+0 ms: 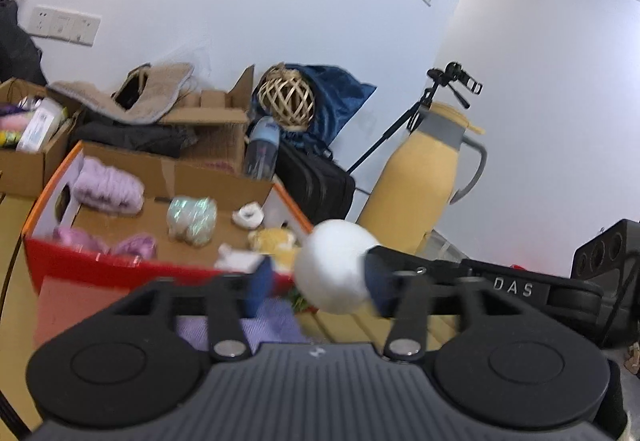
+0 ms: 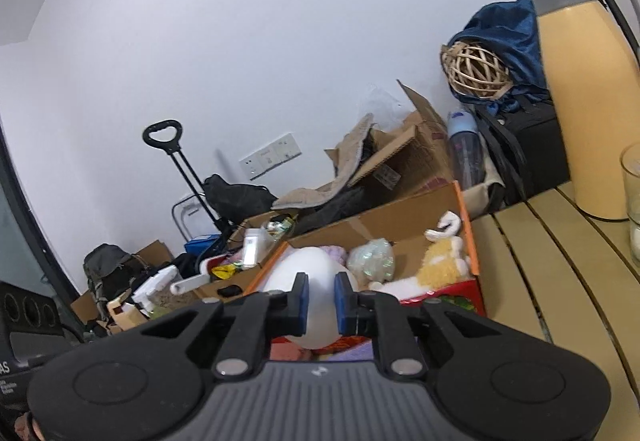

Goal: Organize soft objects
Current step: 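Grasp the white triangular foam piece with the left tool, then carry the foam piece with the left tool while the right tool carries the ball into the box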

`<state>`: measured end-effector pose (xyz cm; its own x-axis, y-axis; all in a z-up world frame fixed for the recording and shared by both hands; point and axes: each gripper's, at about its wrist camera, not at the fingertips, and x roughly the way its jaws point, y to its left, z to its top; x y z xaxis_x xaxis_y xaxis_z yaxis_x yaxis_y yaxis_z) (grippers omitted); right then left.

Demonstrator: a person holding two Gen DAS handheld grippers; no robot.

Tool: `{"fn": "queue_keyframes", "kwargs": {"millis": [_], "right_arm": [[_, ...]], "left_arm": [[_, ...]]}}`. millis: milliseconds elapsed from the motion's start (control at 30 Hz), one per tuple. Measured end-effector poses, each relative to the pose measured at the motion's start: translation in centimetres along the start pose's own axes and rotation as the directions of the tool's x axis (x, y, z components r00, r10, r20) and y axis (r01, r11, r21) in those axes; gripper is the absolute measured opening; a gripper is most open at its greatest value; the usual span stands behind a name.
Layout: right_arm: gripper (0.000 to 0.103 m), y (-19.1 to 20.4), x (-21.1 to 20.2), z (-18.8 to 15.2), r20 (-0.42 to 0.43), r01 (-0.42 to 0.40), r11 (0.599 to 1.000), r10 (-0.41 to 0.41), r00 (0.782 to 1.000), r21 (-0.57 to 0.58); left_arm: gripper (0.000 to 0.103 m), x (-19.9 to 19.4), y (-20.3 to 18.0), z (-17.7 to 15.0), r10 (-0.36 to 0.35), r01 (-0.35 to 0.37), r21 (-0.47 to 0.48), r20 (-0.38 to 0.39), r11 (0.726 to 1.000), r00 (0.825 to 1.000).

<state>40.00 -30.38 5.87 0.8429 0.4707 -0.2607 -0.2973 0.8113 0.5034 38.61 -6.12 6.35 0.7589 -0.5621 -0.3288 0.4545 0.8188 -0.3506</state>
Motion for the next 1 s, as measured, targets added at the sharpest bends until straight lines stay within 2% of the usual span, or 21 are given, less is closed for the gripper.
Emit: {"fn": "queue_keyframes", "kwargs": {"millis": [33, 67, 133, 233, 333, 400, 433, 467, 500, 533, 600, 667, 767, 800, 900, 1000], "right_arm": [[0.013, -0.6, 0.0, -0.5, -0.011, 0.012, 1.000, -0.012, 1.000, 0.006], [0.013, -1.4, 0.0, -1.1, -0.029, 0.025, 1.000, -0.025, 0.999, 0.014], [0.013, -2.9, -0.1, -2.7, -0.079, 0.063, 0.998, -0.061, 0.995, 0.022], [0.013, -5.1, 0.6, -5.1, -0.167, 0.115, 0.992, -0.105, 0.980, 0.051], [0.015, -5.7, 0.8, -6.5, -0.193, 0.161, 0.987, -0.154, 0.969, 0.022], [0.018, -5.8, 0.6, -6.9, -0.186, 0.191, 0.982, -0.188, 0.964, -0.002], [0.023, -5.7, 0.4, -6.9, -0.176, 0.202, 0.979, -0.201, 0.964, -0.015], [0.029, -5.6, 0.1, -6.9, -0.169, 0.209, 0.977, -0.212, 0.962, -0.038], [0.040, -5.1, -0.2, -6.9, -0.155, 0.208, 0.975, -0.217, 0.964, -0.075], [0.053, -4.7, -0.4, -6.9, -0.145, 0.199, 0.974, -0.214, 0.966, -0.110], [0.067, -3.7, -0.6, -7.0, -0.148, 0.169, 0.969, -0.196, 0.969, -0.180], [0.067, -2.6, 0.2, -7.3, -0.158, 0.152, 0.957, -0.195, 0.968, -0.248], [0.066, -1.7, 2.3, -7.8, -0.172, 0.164, 0.931, -0.229, 0.958, -0.325], [0.057, -1.7, 3.1, -8.0, -0.185, 0.177, 0.924, -0.250, 0.950, -0.338], [0.055, -1.8, 2.5, -8.0, -0.180, 0.183, 0.931, -0.248, 0.952, -0.317], [0.054, -1.5, 0.5, -7.4, -0.132, 0.192, 0.938, -0.238, 0.962, -0.289]], "left_arm": [[0.068, 0.1, 0.1, -1.3, 0.041, -0.041, 0.018, -0.023, 0.999, 0.999], [0.068, 0.3, 0.2, -2.3, 0.083, -0.081, 0.036, -0.047, 0.996, 0.995], [0.067, 1.3, 0.3, -4.8, 0.180, -0.174, 0.061, -0.103, 0.983, 0.978], [0.066, 3.8, 0.7, -6.9, 0.252, -0.244, 0.066, -0.196, 0.968, 0.948], [0.068, 5.7, 0.5, -7.6, 0.307, -0.292, 0.102, -0.217, 0.951, 0.927], [0.068, 6.6, 0.3, -7.6, 0.326, -0.306, 0.119, -0.223, 0.945, 0.919], [0.064, 6.9, 0.3, -7.4, 0.334, -0.314, 0.118, -0.223, 0.942, 0.916], [0.055, 7.1, 0.5, -7.2, 0.341, -0.322, 0.118, -0.221, 0.939, 0.914], [0.038, 7.3, 0.6, -7.1, 0.349, -0.331, 0.115, -0.224, 0.937, 0.910], [0.038, 7.3, 0.7, -7.1, 0.339, -0.323, 0.106, -0.225, 0.940, 0.913], [0.036, 7.0, 0.6, -7.2, 0.338, -0.324, 0.098, -0.214, 0.941, 0.916], [0.036, 6.4, 0.5, -7.1, 0.338, -0.326, 0.091, -0.198, 0.941, 0.920], [0.036, 4.5, 0.6, -6.4, 0.297, -0.294, 0.041, -0.155, 0.955, 0.942], [0.036, 3.6, 0.6, -5.9, 0.280, -0.280, 0.024, -0.146, 0.960, 0.949], [0.036, 1.1, 0.4, -4.8, 0.206, -0.208, -0.001, -0.122, 0.978, 0.971], [0.034, -0.8, 0.6, -4.4, 0.180, -0.185, -0.032, -0.109, 0.982, 0.978]]}}
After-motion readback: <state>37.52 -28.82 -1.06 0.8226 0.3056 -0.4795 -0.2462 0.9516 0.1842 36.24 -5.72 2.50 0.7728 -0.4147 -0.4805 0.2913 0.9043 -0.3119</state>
